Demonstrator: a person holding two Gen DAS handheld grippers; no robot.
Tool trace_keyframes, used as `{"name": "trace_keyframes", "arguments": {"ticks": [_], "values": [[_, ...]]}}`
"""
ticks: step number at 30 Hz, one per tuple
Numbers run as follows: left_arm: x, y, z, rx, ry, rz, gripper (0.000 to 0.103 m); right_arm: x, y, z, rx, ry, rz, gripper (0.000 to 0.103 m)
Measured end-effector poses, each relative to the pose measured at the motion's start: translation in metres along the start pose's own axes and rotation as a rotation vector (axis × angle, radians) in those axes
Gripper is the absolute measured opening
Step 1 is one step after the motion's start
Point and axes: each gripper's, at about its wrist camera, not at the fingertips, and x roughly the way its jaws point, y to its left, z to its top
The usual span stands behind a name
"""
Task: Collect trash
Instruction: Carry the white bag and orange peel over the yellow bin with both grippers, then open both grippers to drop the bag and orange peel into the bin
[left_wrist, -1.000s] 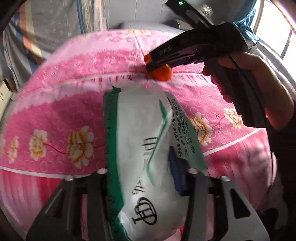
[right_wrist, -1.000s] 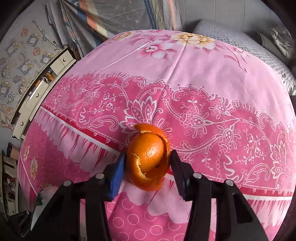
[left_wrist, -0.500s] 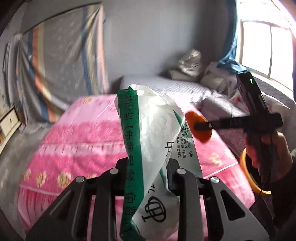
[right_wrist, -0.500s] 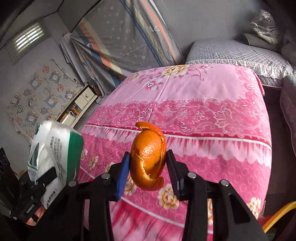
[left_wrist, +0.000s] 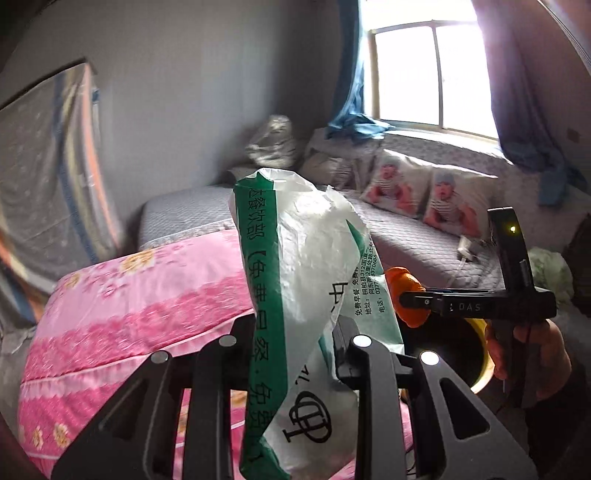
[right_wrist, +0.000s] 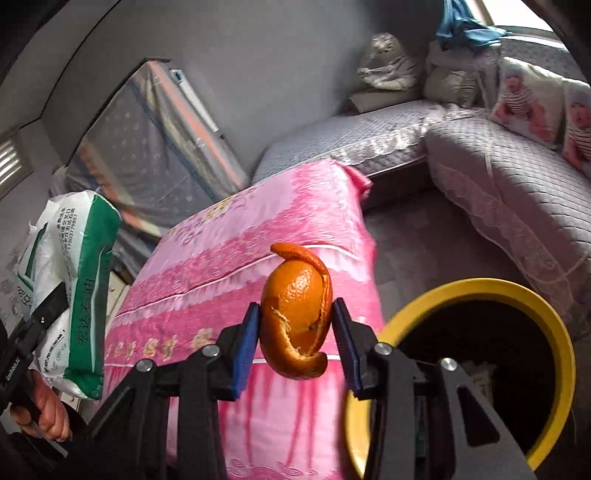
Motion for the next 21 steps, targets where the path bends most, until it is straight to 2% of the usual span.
{"name": "trace_keyframes", "arguments": {"ticks": [6,8,10,12,14,15,16,18,21], "values": [[0.061,-0.066,0.000,0.076,0.043,-0.197,0.025,-0.037,-0.067,-0.020,0.135,-0.076,-0.163,0.038],[0.089,-0.087,-0.005,0.094,0.082,-0.242,0.025,-0.043,-0.086,-0.026,0.180,-0.079,-0.232,0.038],[0.114,-0.106,-0.012,0.091,0.132,-0.301,0.025,-0.043,-0.102,-0.031,0.223,-0.072,-0.248,0.038],[0.133,-0.116,-0.020,0.090,0.158,-0.322,0.026,-0.038,-0.112,-0.035,0.239,-0.067,-0.283,0.038],[0.150,-0.119,-0.023,0.058,0.187,-0.343,0.031,-0.034,-0.120,-0.038,0.236,-0.058,-0.323,0.041],[0.155,-0.117,-0.025,0.025,0.198,-0.340,0.040,-0.032,-0.123,-0.039,0.234,-0.043,-0.356,0.045],[0.157,-0.114,-0.024,0.007,0.201,-0.333,0.060,-0.031,-0.126,-0.040,0.239,-0.039,-0.386,0.055],[0.149,-0.099,-0.025,-0.030,0.163,-0.303,0.086,-0.033,-0.128,-0.040,0.243,-0.062,-0.437,0.072],[0.124,-0.076,-0.015,-0.038,0.078,-0.265,0.095,-0.043,-0.132,-0.038,0.252,-0.102,-0.496,0.079]]}}
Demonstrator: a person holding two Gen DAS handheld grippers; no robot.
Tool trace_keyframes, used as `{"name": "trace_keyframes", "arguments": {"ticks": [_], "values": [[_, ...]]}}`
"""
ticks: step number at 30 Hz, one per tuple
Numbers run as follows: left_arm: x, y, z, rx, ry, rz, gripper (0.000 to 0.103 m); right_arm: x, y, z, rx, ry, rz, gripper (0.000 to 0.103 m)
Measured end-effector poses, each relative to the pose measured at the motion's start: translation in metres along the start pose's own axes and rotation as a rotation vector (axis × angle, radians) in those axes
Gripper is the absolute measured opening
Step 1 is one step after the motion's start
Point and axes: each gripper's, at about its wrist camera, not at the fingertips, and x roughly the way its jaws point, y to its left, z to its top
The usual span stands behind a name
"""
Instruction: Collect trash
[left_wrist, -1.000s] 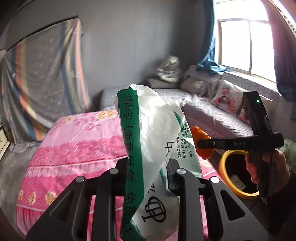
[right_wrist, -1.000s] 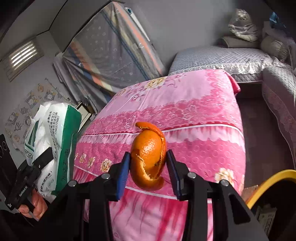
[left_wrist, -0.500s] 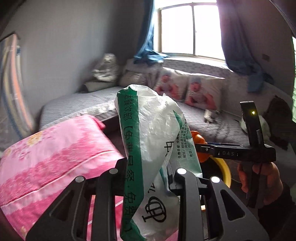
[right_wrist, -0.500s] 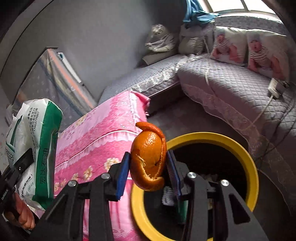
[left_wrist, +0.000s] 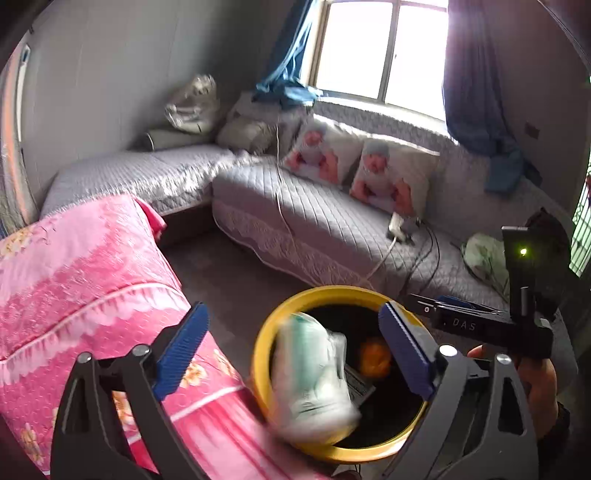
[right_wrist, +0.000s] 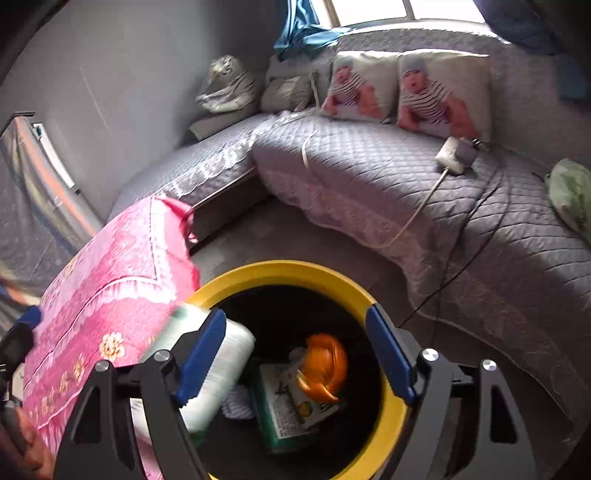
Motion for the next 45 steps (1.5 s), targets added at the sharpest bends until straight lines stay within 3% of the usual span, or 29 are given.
{"name": "trace_keyframes", "arguments": {"ticks": [3,4,7,10,16,19,23,29,34,45], "values": [[-0.045,0.011,0.002,0.055,-0.126,0.147,0.095,-0.009,0.006,0.000,-0.002,-0.040,-0.055,0.089],[-0.058,0.016,0.001,0.066,-0.154,0.166,0.095,-0.011,0.012,-0.001,-0.016,-0.046,-0.062,0.094],[-0.100,0.030,-0.005,0.053,-0.219,0.209,0.095,-0.016,0.034,-0.004,-0.063,-0.070,-0.048,0.095],[-0.149,0.056,-0.016,0.004,-0.290,0.307,0.095,-0.027,0.073,-0.017,-0.147,-0.122,0.035,0.095],[-0.232,0.098,-0.045,-0.089,-0.398,0.509,0.095,-0.064,0.172,-0.063,-0.326,-0.241,0.291,0.095],[-0.265,0.111,-0.061,-0.106,-0.419,0.623,0.095,-0.089,0.214,-0.085,-0.362,-0.295,0.404,0.095],[-0.297,0.126,-0.082,-0.146,-0.386,0.744,0.095,-0.120,0.255,-0.109,-0.395,-0.344,0.467,0.095],[-0.322,0.131,-0.109,-0.246,-0.372,0.817,0.095,-0.153,0.280,-0.137,-0.434,-0.439,0.437,0.095],[-0.325,0.127,-0.119,-0.279,-0.377,0.817,0.095,-0.163,0.280,-0.153,-0.430,-0.507,0.379,0.095],[-0.322,0.123,-0.117,-0.295,-0.383,0.826,0.095,-0.156,0.281,-0.155,-0.432,-0.477,0.371,0.095]]}}
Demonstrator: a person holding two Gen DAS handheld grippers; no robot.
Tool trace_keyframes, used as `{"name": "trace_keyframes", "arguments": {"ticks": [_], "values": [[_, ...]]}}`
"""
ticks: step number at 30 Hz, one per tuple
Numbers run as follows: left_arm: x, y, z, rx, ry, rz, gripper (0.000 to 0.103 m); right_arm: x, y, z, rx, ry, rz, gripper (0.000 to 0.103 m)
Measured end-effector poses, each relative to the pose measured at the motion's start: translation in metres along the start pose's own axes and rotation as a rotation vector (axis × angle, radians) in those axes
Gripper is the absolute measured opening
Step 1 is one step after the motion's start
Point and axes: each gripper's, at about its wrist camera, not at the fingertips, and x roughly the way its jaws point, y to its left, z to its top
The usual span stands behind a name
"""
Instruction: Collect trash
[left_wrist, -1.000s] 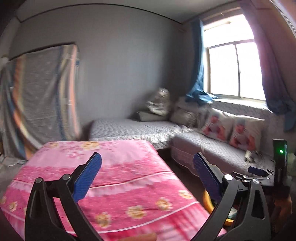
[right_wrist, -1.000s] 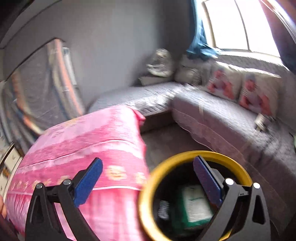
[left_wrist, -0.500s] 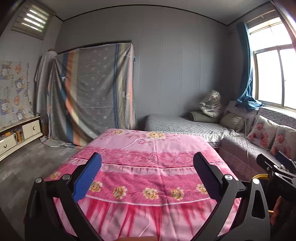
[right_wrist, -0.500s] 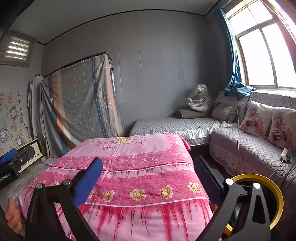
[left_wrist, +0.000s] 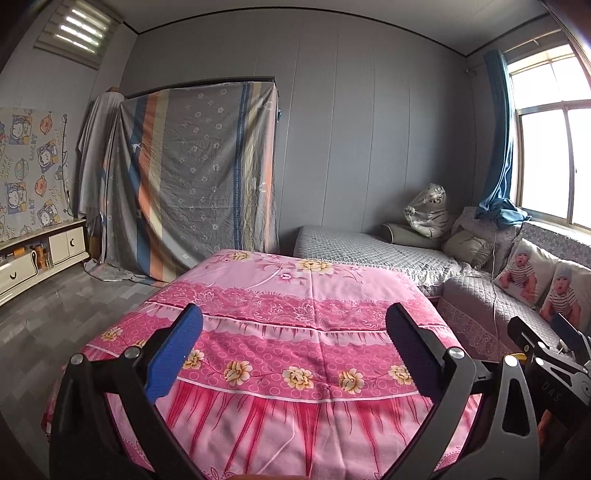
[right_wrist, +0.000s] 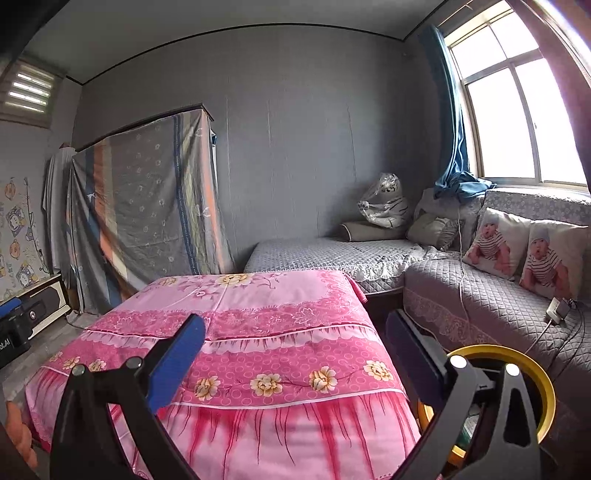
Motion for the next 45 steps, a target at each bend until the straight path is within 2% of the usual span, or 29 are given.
{"name": "trace_keyframes", "arguments": {"ticks": [11,45], "values": [[-0.003,-0.003,-0.003,0.004,-0.008,0.011,0.095,0.005,0.004,-0.009,-0.007,0.037,0.022,0.095],[0.002,-0.002,-0.006,0.001,0.016,-0.002,0.095,0.016,-0.003,-0.014,0.021,0.075,0.010,0.095]]}}
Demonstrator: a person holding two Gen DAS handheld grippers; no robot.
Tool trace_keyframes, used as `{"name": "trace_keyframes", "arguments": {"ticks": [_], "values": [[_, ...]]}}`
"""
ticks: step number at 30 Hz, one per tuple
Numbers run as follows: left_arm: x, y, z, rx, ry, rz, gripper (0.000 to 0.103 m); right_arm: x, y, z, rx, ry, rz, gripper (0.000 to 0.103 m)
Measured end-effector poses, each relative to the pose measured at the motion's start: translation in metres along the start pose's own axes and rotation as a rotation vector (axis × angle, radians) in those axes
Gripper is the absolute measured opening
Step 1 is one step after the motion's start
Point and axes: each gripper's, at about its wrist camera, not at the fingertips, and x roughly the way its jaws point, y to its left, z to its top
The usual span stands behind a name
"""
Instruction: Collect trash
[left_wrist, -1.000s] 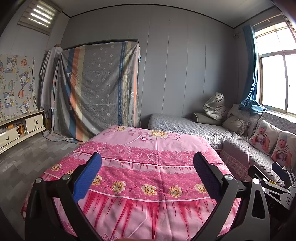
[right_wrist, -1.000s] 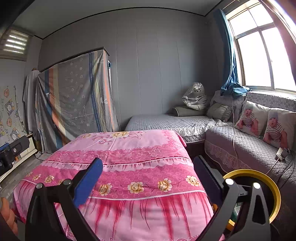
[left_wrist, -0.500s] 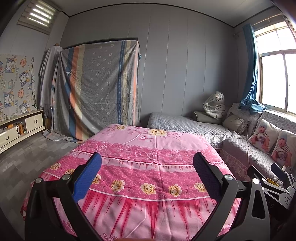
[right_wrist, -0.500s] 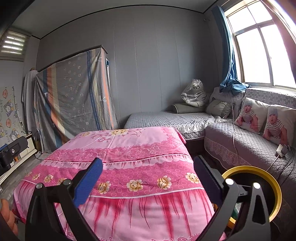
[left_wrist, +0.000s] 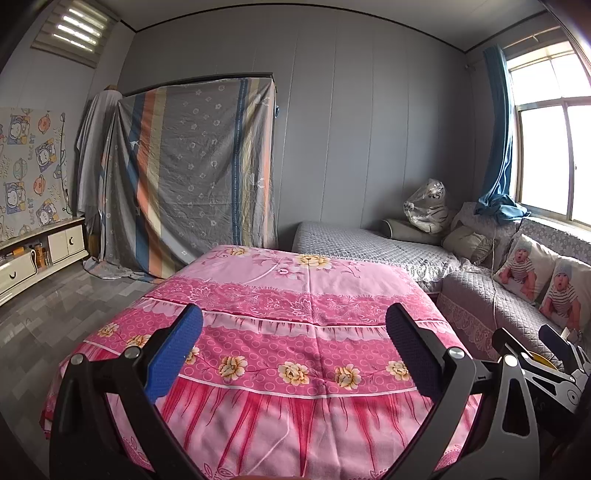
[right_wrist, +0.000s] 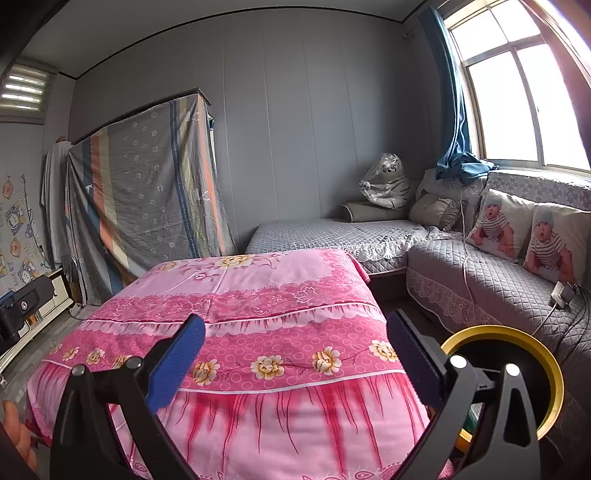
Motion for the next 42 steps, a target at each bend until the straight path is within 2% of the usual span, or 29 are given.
{"name": "trace_keyframes", "arguments": {"ticks": [42], "values": [[0.0044,-0.0017,-0.0021,0.000,0.012,-0.018,0.095,0.0049,-0.0013,-0.0064,0.021,0.023,-0.005,0.095]]}}
